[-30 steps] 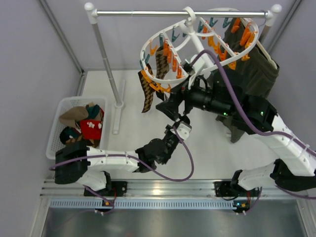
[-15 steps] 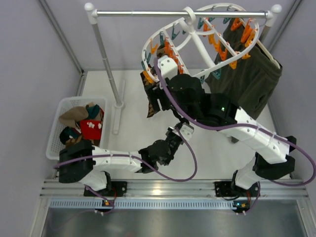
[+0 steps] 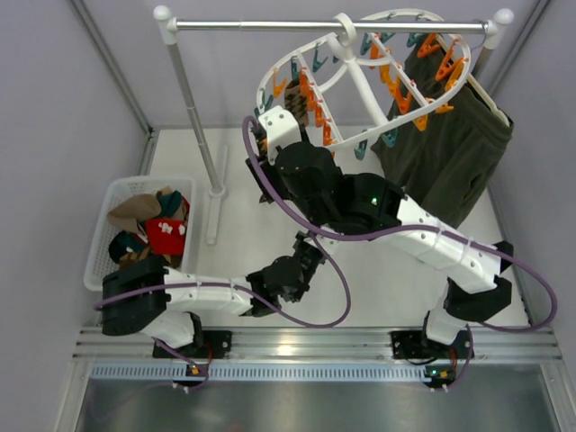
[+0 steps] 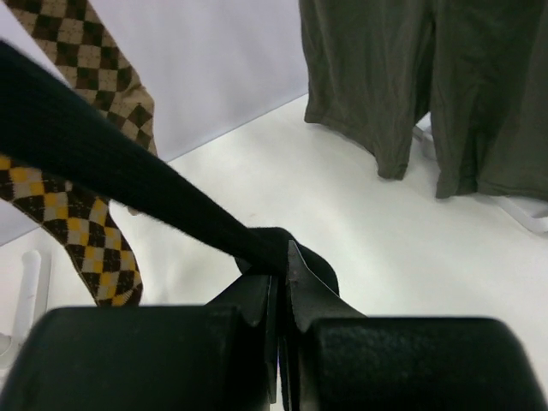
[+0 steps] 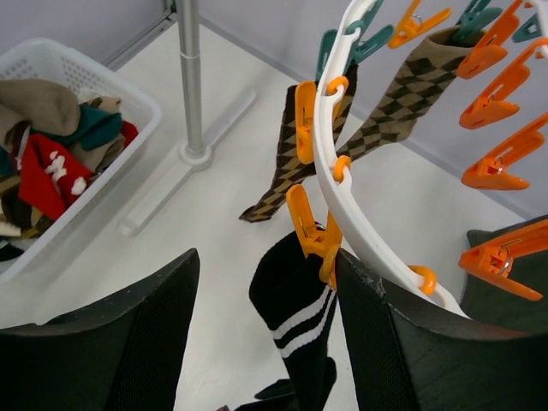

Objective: Remove the socks clipped to the hanger

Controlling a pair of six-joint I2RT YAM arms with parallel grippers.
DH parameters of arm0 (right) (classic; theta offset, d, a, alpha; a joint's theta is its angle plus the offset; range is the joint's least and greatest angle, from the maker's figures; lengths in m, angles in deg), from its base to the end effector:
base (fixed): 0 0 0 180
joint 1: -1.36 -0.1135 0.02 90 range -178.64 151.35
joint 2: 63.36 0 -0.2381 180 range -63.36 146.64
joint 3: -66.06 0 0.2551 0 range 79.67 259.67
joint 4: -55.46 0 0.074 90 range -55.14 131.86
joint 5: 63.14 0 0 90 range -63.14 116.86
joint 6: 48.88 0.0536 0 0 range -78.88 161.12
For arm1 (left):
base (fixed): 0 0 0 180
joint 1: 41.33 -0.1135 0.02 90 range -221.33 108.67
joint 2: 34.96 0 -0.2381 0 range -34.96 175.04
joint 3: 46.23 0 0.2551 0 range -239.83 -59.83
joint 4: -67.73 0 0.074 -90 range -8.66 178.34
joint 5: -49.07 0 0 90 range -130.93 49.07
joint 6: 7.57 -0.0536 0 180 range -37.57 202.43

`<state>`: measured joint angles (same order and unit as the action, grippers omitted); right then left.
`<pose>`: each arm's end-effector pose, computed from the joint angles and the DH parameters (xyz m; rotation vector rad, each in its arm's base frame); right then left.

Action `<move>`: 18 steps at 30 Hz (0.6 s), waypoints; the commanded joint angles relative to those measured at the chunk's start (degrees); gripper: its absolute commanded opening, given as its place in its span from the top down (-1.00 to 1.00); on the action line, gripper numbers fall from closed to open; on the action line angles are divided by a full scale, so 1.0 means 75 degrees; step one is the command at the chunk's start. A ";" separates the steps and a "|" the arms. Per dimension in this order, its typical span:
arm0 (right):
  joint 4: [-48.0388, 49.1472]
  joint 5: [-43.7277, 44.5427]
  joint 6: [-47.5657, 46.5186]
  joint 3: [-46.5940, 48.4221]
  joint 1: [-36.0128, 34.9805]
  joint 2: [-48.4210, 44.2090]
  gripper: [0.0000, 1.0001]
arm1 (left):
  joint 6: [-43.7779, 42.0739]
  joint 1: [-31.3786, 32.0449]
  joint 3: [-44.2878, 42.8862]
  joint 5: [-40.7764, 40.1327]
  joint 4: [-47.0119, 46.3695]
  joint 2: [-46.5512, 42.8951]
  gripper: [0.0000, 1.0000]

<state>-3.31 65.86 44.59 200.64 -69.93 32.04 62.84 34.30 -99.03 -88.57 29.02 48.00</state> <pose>0.1439 0.3198 0.4729 -0.6266 1.7326 0.2627 0.1179 -0.3004 0.2380 0.5152 1.3808 -0.2045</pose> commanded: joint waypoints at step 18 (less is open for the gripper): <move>0.0820 0.1025 -0.1118 0.1027 -0.1288 0.0417 -0.16 | 0.0210 -0.0358 0.0551 0.0246 -0.0419 -0.1252 1.00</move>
<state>0.32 76.59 37.68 204.35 -78.22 33.98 64.30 31.61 -95.45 -87.85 29.02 41.16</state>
